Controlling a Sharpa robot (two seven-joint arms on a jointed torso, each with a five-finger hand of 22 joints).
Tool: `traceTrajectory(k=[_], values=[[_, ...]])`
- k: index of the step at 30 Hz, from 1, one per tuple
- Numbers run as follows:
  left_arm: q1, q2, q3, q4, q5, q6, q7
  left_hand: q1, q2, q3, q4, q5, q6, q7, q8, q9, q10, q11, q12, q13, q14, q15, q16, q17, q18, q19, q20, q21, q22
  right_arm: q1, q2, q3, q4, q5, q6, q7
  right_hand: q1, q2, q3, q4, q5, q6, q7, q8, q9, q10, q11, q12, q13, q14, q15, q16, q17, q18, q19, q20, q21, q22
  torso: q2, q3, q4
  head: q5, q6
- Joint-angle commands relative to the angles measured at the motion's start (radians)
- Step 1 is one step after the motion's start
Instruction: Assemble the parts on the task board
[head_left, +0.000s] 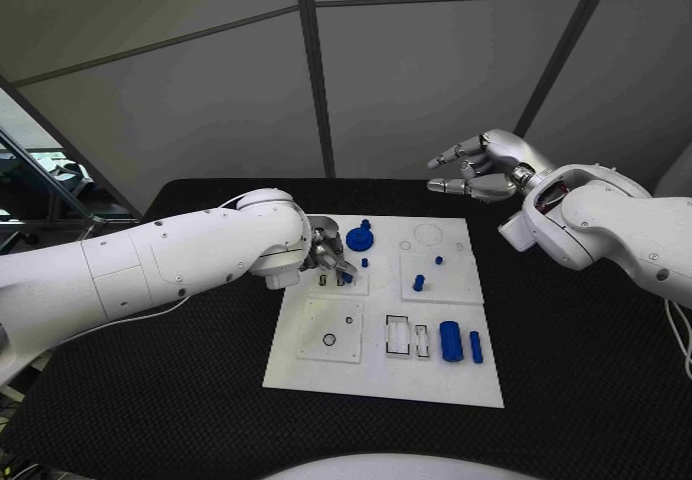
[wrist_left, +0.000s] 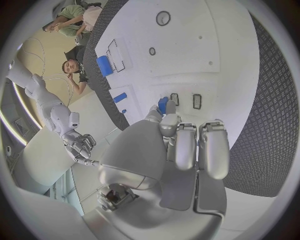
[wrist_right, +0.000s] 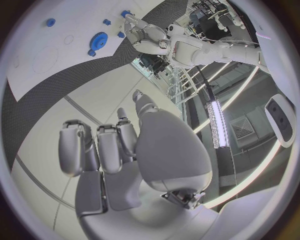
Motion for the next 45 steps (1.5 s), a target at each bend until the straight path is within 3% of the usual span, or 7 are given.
traceTrajectory(k=[1, 2, 4, 11, 17, 23, 45], values=[[0.000, -0.011, 0.000, 0.011, 0.014, -0.033, 0.026, -0.060, -0.111, 0.325, -0.099, 0.001, 0.003, 0.007, 0.005, 0.016, 0.009, 0.002, 0.001, 0.007, 0.055, 0.000, -0.003, 0.069, -0.086, 0.029, -0.001, -0.004, 0.102, 0.003, 0.000, 0.001, -0.001, -0.004, 0.007, 0.006, 0.002, 0.010, 0.002, -0.002, 0.008, 0.009, -0.001, 0.003, -0.002, -0.004, -0.002, -0.004, 0.010, 0.046, -0.005, -0.007, 0.026, 0.019, -0.008, 0.001, -0.005, 0.088, 0.000, -0.0001, 0.0001, 0.002, 0.001], [0.000, -0.014, 0.000, 0.015, 0.015, -0.040, 0.030, -0.107, -0.160, 0.431, -0.091, -0.003, 0.003, 0.015, 0.013, 0.028, 0.012, 0.004, 0.001, 0.008, 0.056, 0.001, -0.004, 0.070, -0.086, 0.029, -0.002, -0.005, 0.104, 0.003, 0.000, 0.001, -0.002, -0.004, 0.007, 0.006, 0.002, 0.010, 0.002, -0.003, 0.009, 0.010, -0.001, 0.003, -0.002, -0.004, -0.002, -0.004, 0.010, 0.046, -0.005, -0.007, 0.026, 0.019, -0.008, 0.001, -0.005, 0.088, 0.000, 0.0000, 0.0002, 0.002, 0.001], [0.000, -0.023, 0.000, 0.023, 0.015, -0.054, 0.037, -0.128, -0.198, 0.513, -0.117, 0.001, -0.001, 0.004, 0.022, 0.040, 0.017, -0.003, 0.004, 0.010, 0.056, 0.001, -0.004, 0.070, -0.087, 0.030, 0.003, -0.005, 0.106, 0.003, 0.000, 0.001, -0.003, -0.004, 0.007, 0.006, 0.001, 0.010, 0.002, -0.003, 0.012, 0.010, -0.001, 0.003, -0.002, -0.004, -0.002, -0.004, 0.010, 0.047, -0.005, -0.007, 0.026, 0.019, -0.007, 0.001, -0.005, 0.089, 0.000, -0.0002, 0.0008, 0.001, 0.000], [0.000, -0.057, 0.000, 0.058, 0.015, -0.104, 0.053, -0.207, -0.244, 0.648, -0.166, 0.021, 0.001, 0.004, 0.047, 0.070, 0.030, 0.001, 0.008, 0.017, 0.056, -0.002, -0.005, 0.071, -0.088, 0.035, 0.000, -0.002, 0.116, 0.002, -0.002, 0.001, -0.005, -0.004, 0.008, 0.007, 0.001, 0.010, 0.002, -0.003, 0.015, 0.010, -0.001, 0.003, -0.002, -0.003, -0.002, -0.003, 0.010, 0.047, -0.005, -0.007, 0.027, 0.019, -0.007, 0.001, -0.005, 0.089, 0.000, 0.0001, 0.0015, 0.003, 0.000], [-0.001, -0.080, 0.000, 0.078, 0.015, -0.134, 0.061, -0.235, -0.260, 0.682, -0.191, 0.048, 0.005, 0.003, 0.056, 0.081, 0.043, 0.000, 0.021, 0.032, 0.057, -0.005, -0.005, 0.072, -0.089, 0.037, -0.002, -0.001, 0.120, 0.002, -0.004, 0.001, -0.006, -0.004, 0.009, 0.007, 0.001, 0.010, 0.002, -0.003, 0.015, 0.010, -0.001, 0.003, -0.002, -0.003, -0.002, -0.003, 0.010, 0.047, -0.005, -0.007, 0.027, 0.019, -0.007, 0.001, -0.005, 0.089, 0.000, 0.0009, 0.0012, 0.009, -0.001], [-0.002, -0.092, -0.001, 0.089, -0.006, -0.146, 0.057, -0.239, -0.263, 0.688, -0.196, 0.052, 0.006, 0.002, 0.057, 0.082, 0.043, -0.001, 0.018, 0.028, 0.057, -0.005, -0.005, 0.072, -0.089, 0.037, -0.002, -0.001, 0.120, 0.002, -0.004, 0.000, -0.007, -0.004, 0.010, 0.007, 0.000, 0.010, 0.002, -0.002, 0.016, 0.010, -0.001, 0.004, -0.003, -0.003, -0.002, -0.003, 0.010, 0.047, -0.005, -0.007, 0.027, 0.018, -0.006, 0.000, -0.005, 0.090, 0.000, 0.0003, -0.0010, 0.011, -0.002], [-0.030, -0.072, -0.006, 0.082, -0.144, -0.172, 0.050, -0.247, -0.266, 0.698, -0.204, 0.055, 0.008, 0.001, 0.060, 0.085, 0.043, -0.002, 0.016, 0.026, 0.057, -0.006, -0.005, 0.073, -0.089, 0.037, -0.003, -0.001, 0.121, 0.002, -0.002, 0.000, -0.010, 0.009, 0.017, 0.012, -0.002, 0.010, 0.001, -0.001, 0.018, 0.010, -0.001, 0.004, -0.003, -0.002, -0.002, -0.003, 0.011, 0.047, -0.006, -0.006, 0.028, 0.018, -0.005, 0.000, -0.004, 0.091, 0.001, -0.0002, -0.0013, 0.014, -0.008]])
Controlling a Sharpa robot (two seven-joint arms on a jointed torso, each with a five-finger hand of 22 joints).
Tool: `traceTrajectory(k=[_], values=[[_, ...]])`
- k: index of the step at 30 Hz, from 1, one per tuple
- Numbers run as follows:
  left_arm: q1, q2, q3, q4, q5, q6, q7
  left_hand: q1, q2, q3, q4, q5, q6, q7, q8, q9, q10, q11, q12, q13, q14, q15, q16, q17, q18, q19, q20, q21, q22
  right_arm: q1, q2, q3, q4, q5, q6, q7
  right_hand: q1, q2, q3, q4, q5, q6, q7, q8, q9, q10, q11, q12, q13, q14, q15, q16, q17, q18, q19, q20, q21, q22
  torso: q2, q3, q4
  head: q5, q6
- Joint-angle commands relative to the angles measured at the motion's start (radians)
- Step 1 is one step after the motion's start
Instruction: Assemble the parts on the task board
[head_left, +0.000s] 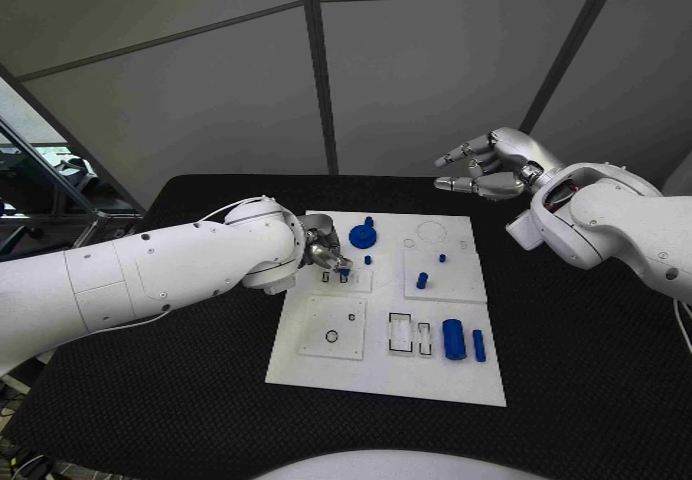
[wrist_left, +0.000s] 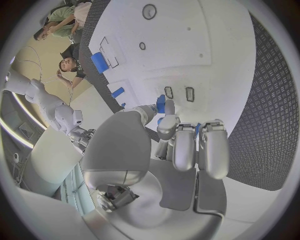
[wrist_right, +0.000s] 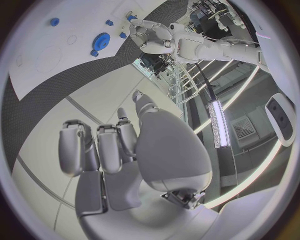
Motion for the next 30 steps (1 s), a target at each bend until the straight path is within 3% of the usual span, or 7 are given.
traceTrajectory(k=[1, 13, 30], values=[[-0.001, 0.000, -0.003, 0.003, -0.058, -0.017, 0.006, -0.011, 0.002, 0.178, -0.173, 0.003, 0.002, -0.008, 0.005, 0.001, 0.007, -0.002, -0.002, -0.001, 0.055, -0.008, -0.005, 0.073, -0.089, 0.038, -0.003, 0.000, 0.122, 0.002, 0.001, 0.001, 0.000, 0.006, 0.007, 0.011, -0.004, 0.010, 0.000, 0.000, 0.005, 0.006, 0.003, 0.004, -0.001, -0.002, -0.002, -0.003, 0.011, 0.048, -0.006, -0.006, 0.028, 0.018, -0.005, 0.000, -0.004, 0.091, -0.001, -0.0003, 0.0003, 0.001, -0.002], [-0.014, -0.006, -0.009, 0.020, -0.124, -0.019, 0.001, -0.027, -0.005, 0.198, -0.185, 0.018, 0.005, -0.009, 0.011, 0.007, 0.012, -0.004, -0.003, -0.002, 0.055, -0.009, -0.005, 0.073, -0.090, 0.040, -0.005, 0.002, 0.126, 0.002, 0.002, 0.001, -0.005, -0.001, 0.016, 0.017, -0.004, 0.010, 0.000, 0.000, 0.005, 0.006, 0.003, 0.004, -0.001, -0.002, -0.002, -0.003, 0.011, 0.048, -0.006, -0.006, 0.028, 0.018, -0.005, 0.000, -0.004, 0.091, 0.000, 0.0001, 0.0011, 0.002, -0.006], [-0.030, -0.015, -0.011, 0.029, -0.141, -0.033, 0.000, -0.033, -0.007, 0.202, -0.187, 0.020, 0.006, -0.010, 0.012, 0.009, 0.014, -0.004, 0.000, 0.001, 0.055, -0.010, -0.005, 0.073, -0.091, 0.041, -0.005, 0.003, 0.129, 0.002, 0.002, 0.000, -0.008, -0.005, 0.019, 0.020, -0.004, 0.010, 0.000, 0.000, 0.005, 0.006, 0.003, 0.004, -0.001, -0.002, -0.002, -0.003, 0.011, 0.048, -0.006, -0.006, 0.028, 0.018, -0.005, 0.000, -0.004, 0.091, -0.001, 0.0003, 0.0004, 0.004, -0.009]])
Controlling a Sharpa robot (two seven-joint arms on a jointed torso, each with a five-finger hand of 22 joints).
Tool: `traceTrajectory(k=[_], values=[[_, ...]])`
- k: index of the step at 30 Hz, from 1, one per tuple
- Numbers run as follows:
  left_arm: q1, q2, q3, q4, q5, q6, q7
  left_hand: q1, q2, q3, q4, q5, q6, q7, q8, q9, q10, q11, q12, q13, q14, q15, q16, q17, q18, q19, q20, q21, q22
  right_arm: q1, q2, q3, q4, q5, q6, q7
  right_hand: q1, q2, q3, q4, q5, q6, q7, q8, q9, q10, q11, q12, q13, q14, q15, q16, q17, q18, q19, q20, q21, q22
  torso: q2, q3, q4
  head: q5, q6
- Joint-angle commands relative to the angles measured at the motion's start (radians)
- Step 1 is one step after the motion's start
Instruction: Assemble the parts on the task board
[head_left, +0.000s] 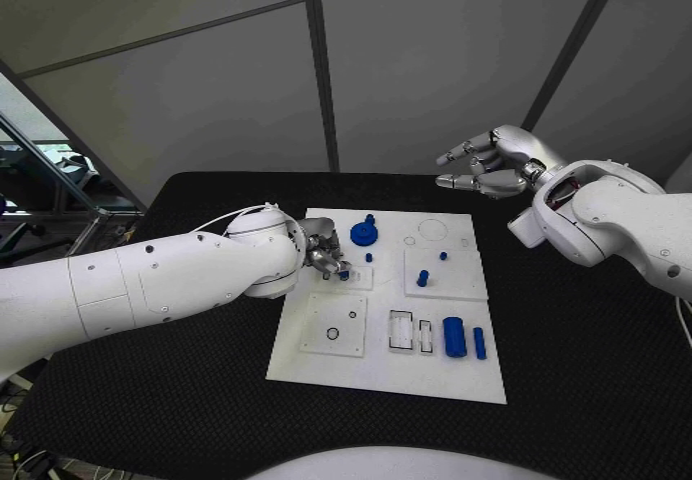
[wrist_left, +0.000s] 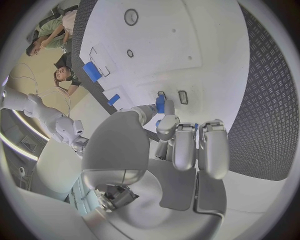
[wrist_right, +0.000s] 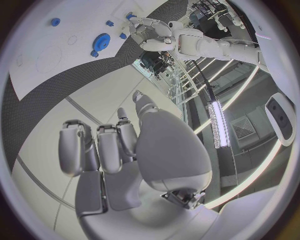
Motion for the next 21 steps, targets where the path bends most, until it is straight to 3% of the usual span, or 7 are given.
traceTrajectory(k=[1, 21], values=[[-0.003, -0.005, -0.001, 0.006, -0.017, 0.006, -0.004, -0.006, 0.001, 0.179, -0.172, 0.004, 0.001, -0.008, 0.005, 0.000, 0.005, 0.002, 0.000, 0.000, 0.059, -0.006, -0.005, 0.073, -0.091, 0.041, -0.005, 0.003, 0.129, 0.002, 0.001, 0.001, 0.000, -0.004, 0.008, 0.013, 0.000, 0.007, 0.000, 0.000, 0.005, 0.006, 0.003, 0.004, -0.001, -0.002, -0.002, -0.003, 0.011, 0.048, -0.006, -0.006, 0.028, 0.018, -0.005, 0.000, -0.004, 0.091, 0.000, 0.0001, 0.0001, 0.000, -0.001], [-0.007, -0.018, -0.001, 0.035, -0.017, 0.002, -0.007, -0.019, -0.009, 0.195, -0.184, 0.010, 0.006, -0.011, 0.013, 0.006, 0.013, -0.002, 0.003, 0.003, 0.059, -0.009, -0.005, 0.074, -0.091, 0.044, -0.007, 0.006, 0.134, 0.002, 0.006, 0.000, -0.006, -0.004, 0.013, 0.014, -0.001, 0.008, 0.000, 0.000, 0.008, 0.006, 0.003, 0.004, -0.002, -0.002, -0.002, -0.003, 0.010, 0.048, -0.006, -0.006, 0.028, 0.018, -0.005, 0.000, -0.005, 0.090, 0.001, -0.0001, -0.0003, 0.002, 0.001]])
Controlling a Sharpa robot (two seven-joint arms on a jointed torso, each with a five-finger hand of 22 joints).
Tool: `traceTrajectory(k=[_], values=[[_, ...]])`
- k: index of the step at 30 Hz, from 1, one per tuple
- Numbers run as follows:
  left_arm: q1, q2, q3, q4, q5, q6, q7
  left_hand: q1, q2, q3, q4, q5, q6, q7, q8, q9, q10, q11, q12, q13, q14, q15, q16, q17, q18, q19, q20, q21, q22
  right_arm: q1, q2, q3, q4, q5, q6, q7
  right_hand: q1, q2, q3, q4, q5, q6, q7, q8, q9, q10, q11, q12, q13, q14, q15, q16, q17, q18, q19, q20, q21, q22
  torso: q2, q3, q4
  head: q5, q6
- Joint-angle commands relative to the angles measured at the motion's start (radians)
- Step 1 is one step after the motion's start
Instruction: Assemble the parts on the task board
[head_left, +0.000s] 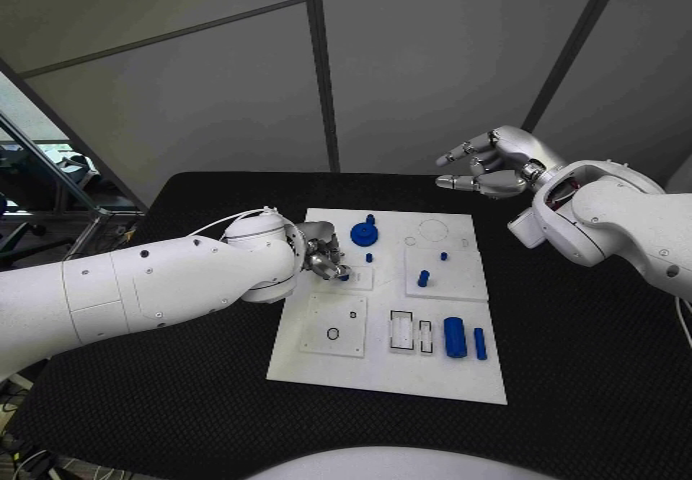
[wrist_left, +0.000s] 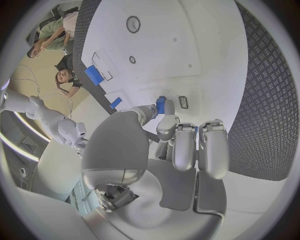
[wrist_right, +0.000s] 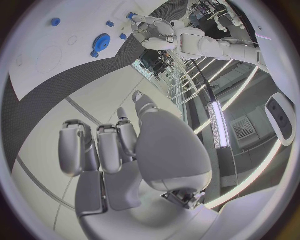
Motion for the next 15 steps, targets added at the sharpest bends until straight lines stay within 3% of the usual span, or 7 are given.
traceTrajectory(k=[1, 15], values=[[-0.001, 0.002, -0.001, 0.002, -0.007, 0.000, -0.005, -0.007, -0.005, 0.180, -0.174, 0.006, 0.002, -0.008, 0.004, 0.002, 0.007, -0.003, 0.003, 0.000, 0.055, -0.005, -0.005, 0.074, -0.091, 0.044, -0.007, 0.006, 0.134, 0.002, 0.002, 0.001, 0.000, -0.002, 0.007, 0.012, -0.001, 0.008, 0.000, 0.000, 0.003, 0.006, 0.003, 0.004, -0.001, -0.002, -0.002, -0.003, 0.010, 0.048, -0.006, -0.006, 0.029, 0.018, -0.005, 0.000, -0.005, 0.090, 0.001, 0.0001, -0.0002, 0.000, 0.001], [-0.001, 0.029, -0.001, -0.037, 0.031, 0.069, -0.019, -0.056, -0.010, 0.182, -0.168, 0.004, 0.012, -0.017, 0.011, 0.008, 0.014, -0.008, 0.002, -0.001, 0.055, -0.009, -0.005, 0.074, -0.090, 0.042, -0.010, 0.002, 0.130, 0.002, 0.005, 0.001, -0.001, -0.003, 0.008, 0.011, -0.001, 0.008, 0.000, 0.000, 0.003, 0.006, 0.003, 0.004, -0.001, -0.002, -0.002, -0.003, 0.010, 0.048, -0.006, -0.006, 0.029, 0.018, -0.005, 0.000, -0.005, 0.090, 0.001, 0.0008, -0.0010, -0.003, -0.004]])
